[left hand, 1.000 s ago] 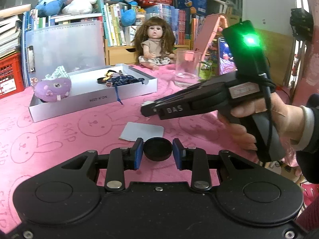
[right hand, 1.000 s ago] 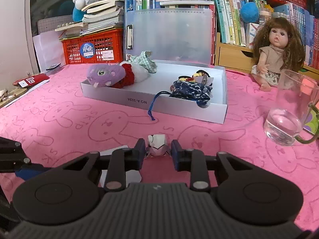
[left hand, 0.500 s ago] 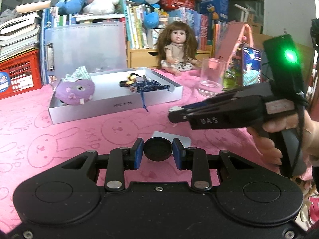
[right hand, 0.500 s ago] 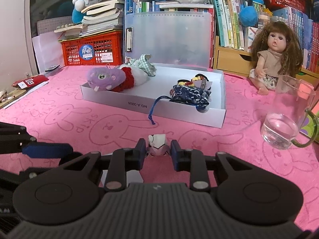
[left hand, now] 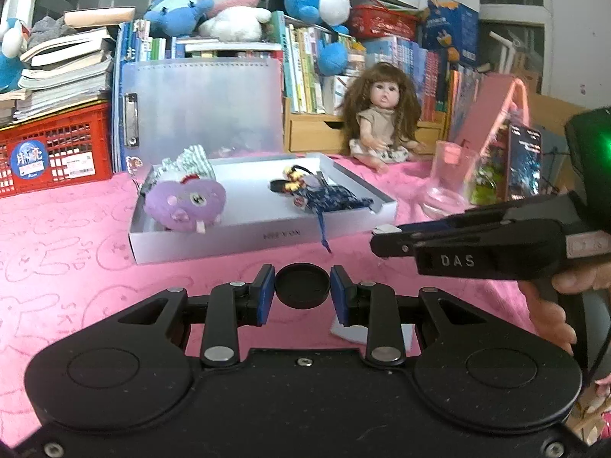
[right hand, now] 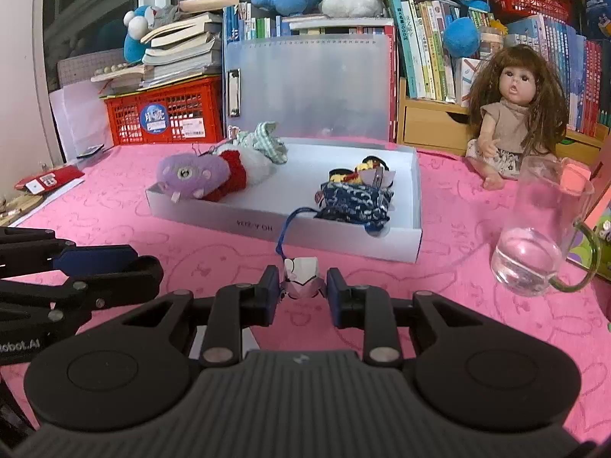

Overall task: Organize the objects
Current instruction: 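Close the right gripper on the small white-pink figurine and lift it, then carry the black cap and figurine over the white tray with both grippers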

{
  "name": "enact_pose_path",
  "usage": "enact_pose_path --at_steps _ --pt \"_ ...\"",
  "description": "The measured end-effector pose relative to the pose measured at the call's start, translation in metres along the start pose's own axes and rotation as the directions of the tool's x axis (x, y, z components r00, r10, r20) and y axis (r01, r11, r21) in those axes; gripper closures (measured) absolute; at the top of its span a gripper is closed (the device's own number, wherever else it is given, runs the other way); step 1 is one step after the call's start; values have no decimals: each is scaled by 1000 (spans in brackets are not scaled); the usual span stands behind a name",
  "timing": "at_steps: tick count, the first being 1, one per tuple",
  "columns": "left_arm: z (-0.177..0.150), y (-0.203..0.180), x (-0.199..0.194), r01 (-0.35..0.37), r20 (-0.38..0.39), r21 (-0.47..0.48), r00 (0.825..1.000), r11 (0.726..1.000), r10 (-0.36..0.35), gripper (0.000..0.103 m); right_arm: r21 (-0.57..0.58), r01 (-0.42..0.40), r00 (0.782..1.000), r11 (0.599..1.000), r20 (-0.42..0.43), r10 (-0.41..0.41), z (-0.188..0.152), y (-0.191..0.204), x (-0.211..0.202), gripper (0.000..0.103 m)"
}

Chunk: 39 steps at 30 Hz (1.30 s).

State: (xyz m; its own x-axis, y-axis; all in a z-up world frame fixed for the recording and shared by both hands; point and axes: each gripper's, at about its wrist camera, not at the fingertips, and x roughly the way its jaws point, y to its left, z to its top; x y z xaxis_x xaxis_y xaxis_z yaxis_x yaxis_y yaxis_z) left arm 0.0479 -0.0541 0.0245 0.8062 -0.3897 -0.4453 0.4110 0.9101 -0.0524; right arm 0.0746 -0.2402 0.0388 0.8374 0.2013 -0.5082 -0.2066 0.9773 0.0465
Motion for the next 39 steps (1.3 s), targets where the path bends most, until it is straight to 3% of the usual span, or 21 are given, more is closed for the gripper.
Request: enact_pose_path --at_steps 21,39 --pt "42 22 38 -91 44 -33 995 995 92 73 8 41 999 999 17 -41 35 16 24 72" --pt "63 52 75 -112 16 -108 993 988 115 73 16 87 996 996 15 -87 56 10 45 72"
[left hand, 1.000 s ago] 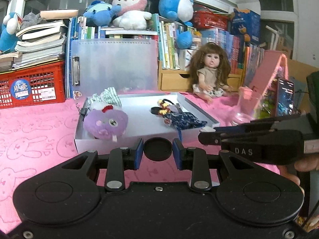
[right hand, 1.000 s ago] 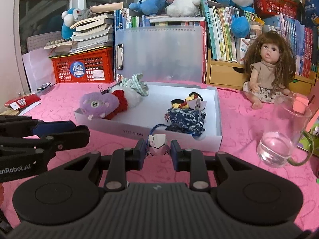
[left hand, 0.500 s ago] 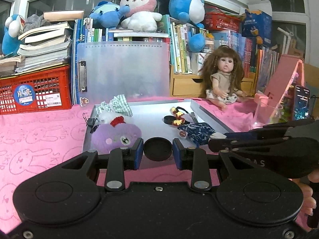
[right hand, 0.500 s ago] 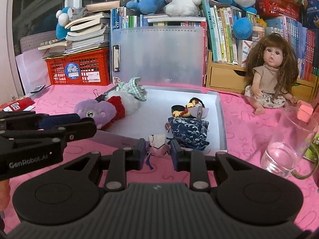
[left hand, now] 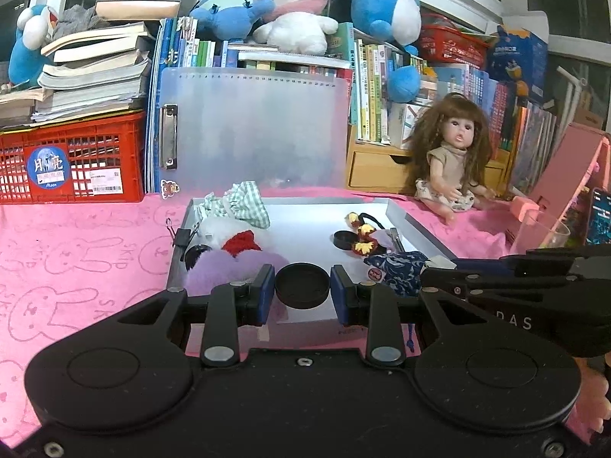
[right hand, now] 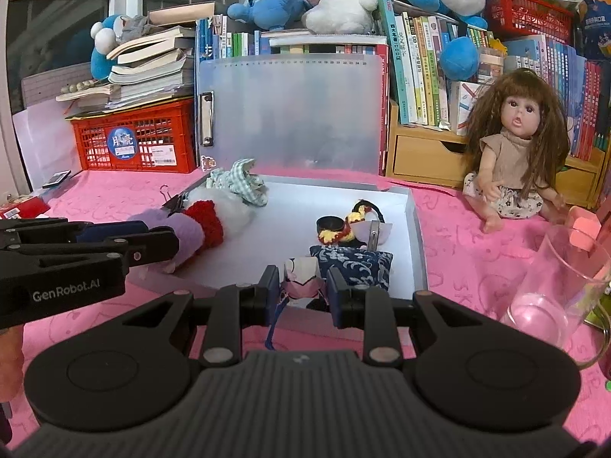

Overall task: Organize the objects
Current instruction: 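Carry the black cap and figurine over the white tray with both grippers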

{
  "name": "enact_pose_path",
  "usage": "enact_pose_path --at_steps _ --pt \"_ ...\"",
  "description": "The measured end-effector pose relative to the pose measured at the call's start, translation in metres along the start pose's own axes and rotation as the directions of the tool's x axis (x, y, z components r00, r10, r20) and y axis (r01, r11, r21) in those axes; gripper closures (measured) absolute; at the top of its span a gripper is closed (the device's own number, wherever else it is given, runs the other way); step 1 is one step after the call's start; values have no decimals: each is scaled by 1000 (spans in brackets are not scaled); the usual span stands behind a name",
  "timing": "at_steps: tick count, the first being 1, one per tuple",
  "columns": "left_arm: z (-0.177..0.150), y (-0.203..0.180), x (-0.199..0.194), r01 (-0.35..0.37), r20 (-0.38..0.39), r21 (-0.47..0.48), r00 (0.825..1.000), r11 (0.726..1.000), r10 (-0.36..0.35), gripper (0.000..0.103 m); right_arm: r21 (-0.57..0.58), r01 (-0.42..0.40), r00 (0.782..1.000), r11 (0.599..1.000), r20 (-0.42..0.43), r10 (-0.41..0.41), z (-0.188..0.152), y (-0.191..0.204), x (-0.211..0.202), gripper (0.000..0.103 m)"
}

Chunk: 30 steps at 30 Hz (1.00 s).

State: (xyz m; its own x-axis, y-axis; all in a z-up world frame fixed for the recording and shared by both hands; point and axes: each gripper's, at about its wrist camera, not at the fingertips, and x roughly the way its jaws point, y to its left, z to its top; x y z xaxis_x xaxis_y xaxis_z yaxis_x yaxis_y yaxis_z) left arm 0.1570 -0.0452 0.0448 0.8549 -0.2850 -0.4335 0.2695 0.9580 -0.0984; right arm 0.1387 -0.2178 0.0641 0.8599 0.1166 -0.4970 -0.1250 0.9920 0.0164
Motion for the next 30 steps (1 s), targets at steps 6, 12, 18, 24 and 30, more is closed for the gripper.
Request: enact_pose_path --at_steps 6,12,18,24,30 --pt "3 6 12 -21 -11 -18 1000 1000 21 73 16 15 1000 1000 -12 -15 3 -3 9 72" --pt "6 6 18 -29 -3 1 1000 1000 29 73 37 25 999 999 -37 -24 5 -9 20 72" --pt "10 9 28 -35 -7 -20 999 999 35 73 53 41 998 998 -55 -38 7 -15 29 72" --pt "9 7 34 -43 -5 -4 999 999 43 73 54 48 997 997 -71 -44 6 -19 35 72" --pt "8 5 38 -41 -2 1 999 999 41 73 61 42 997 997 -70 -38 4 -22 36 72"
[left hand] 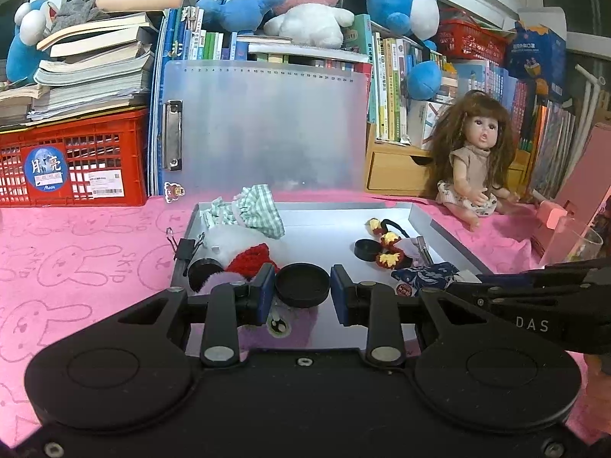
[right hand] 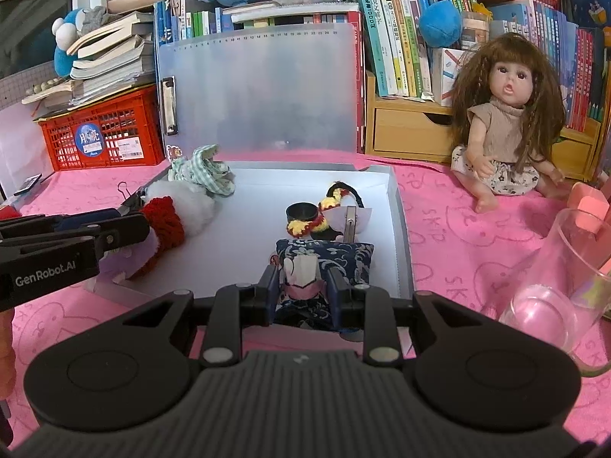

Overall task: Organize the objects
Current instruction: 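Carry the black cap and figurine over the white tray with both grippers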

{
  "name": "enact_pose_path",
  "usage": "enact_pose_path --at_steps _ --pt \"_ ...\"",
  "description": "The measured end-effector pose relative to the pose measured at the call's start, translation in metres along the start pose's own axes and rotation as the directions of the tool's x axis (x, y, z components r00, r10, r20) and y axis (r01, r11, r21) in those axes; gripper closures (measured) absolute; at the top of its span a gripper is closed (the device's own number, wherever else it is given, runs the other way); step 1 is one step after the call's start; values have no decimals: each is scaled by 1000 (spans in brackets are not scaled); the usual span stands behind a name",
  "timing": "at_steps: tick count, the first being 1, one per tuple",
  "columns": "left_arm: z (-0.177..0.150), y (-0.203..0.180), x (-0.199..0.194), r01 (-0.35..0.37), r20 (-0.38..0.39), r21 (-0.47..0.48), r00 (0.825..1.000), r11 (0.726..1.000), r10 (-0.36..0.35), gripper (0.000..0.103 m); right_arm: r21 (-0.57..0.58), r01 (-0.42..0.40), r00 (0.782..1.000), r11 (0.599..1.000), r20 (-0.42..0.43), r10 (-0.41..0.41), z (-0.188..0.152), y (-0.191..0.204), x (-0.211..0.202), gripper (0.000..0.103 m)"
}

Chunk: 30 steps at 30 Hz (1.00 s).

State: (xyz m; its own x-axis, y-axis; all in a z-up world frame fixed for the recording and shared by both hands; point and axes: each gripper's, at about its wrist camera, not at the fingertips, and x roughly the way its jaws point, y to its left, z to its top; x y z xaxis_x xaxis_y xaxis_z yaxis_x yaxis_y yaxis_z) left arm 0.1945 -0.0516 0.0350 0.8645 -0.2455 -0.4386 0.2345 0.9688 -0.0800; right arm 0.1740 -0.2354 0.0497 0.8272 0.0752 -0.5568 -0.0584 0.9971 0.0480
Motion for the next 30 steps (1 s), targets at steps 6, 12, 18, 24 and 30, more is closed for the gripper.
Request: enact_pose_path --at_steps 6,12,18,24,30 --pt "0 -2 4 -1 -2 6 1000 1000 1 73 -7 -3 1000 1000 1 3 1 1 1 72" --pt "1 -2 4 -3 -4 8 1000 1000 3 73 -16 -4 1000 1000 0 4 2 2 3 72" --pt "4 -3 16 -19 -22 29 1000 999 20 73 -1 -26 1000 1000 9 26 5 3 10 72" --pt "8 -2 31 -37 -40 25 998 999 38 73 13 -52 999 999 16 52 9 0 20 72" --pt "10 0 44 -41 -54 25 998 999 42 73 35 -76 997 996 12 76 11 -6 32 72"
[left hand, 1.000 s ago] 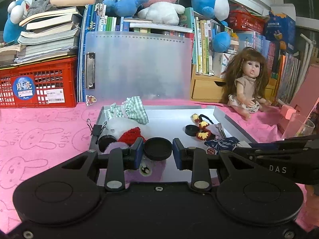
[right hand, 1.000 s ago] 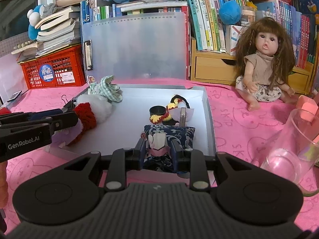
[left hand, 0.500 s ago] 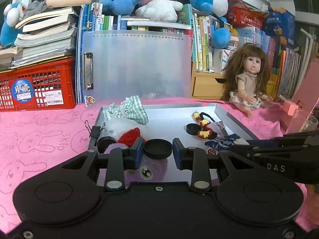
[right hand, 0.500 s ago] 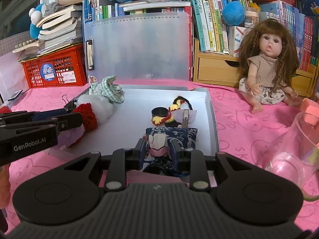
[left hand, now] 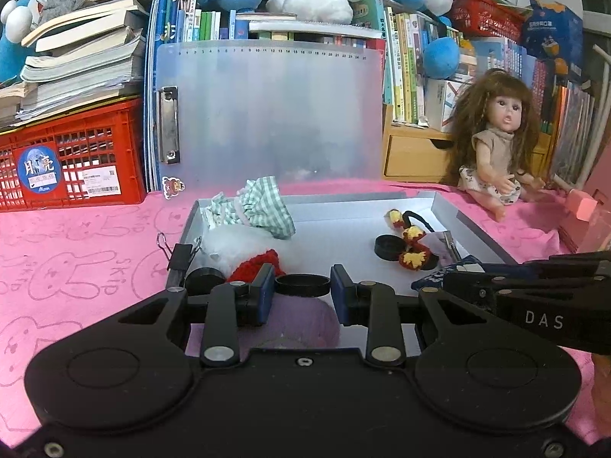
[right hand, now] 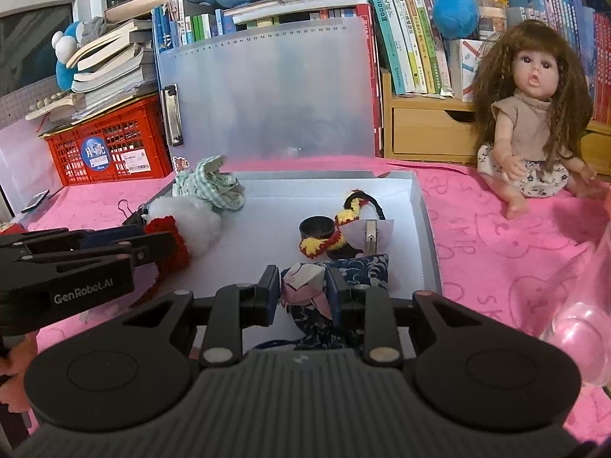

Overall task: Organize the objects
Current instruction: 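Carry the black cap and figurine over the white tray with both grippers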

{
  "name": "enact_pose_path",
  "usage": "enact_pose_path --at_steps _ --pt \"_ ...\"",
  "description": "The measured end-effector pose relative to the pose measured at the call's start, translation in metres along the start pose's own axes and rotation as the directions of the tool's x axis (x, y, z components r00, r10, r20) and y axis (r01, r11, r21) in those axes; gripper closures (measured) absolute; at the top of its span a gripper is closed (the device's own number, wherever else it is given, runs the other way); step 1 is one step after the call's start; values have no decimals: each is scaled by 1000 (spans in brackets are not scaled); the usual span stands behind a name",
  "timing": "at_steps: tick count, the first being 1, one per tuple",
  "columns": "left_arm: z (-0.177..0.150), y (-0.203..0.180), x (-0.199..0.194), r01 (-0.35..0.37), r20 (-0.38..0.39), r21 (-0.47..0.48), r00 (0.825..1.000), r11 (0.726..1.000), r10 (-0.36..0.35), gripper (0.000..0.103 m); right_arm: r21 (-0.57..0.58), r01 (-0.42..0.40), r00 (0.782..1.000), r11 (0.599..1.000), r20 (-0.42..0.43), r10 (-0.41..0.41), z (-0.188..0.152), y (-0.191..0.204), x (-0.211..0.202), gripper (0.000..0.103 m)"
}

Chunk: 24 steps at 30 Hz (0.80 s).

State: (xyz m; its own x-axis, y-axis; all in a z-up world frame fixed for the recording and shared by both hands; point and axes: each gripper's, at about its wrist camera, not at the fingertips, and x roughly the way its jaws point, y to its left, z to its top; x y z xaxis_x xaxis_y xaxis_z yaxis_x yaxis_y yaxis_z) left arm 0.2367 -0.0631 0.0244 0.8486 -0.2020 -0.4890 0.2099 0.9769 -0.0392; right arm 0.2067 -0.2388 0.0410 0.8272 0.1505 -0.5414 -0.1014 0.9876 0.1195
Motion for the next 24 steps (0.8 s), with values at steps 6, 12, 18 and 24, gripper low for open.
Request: enact_pose_path --at_steps 6,12,18,24 --pt "3 1 12 7 -11 3 1000 1000 -7 73 -4 -9 1000 1000 2 9 4 -3 7 72" --pt "4 -1 23 12 -17 3 1000 1000 -11 73 -2 -15 1000 1000 0 15 6 -6 15 72" --pt "5 -4 31 19 -25 10 1000 1000 -19 73 -9 -26 1000 1000 -3 26 7 -6 21 72" --pt "5 -5 38 24 -27 9 999 1000 -24 73 -16 -34 999 999 -4 34 7 -5 26 72"
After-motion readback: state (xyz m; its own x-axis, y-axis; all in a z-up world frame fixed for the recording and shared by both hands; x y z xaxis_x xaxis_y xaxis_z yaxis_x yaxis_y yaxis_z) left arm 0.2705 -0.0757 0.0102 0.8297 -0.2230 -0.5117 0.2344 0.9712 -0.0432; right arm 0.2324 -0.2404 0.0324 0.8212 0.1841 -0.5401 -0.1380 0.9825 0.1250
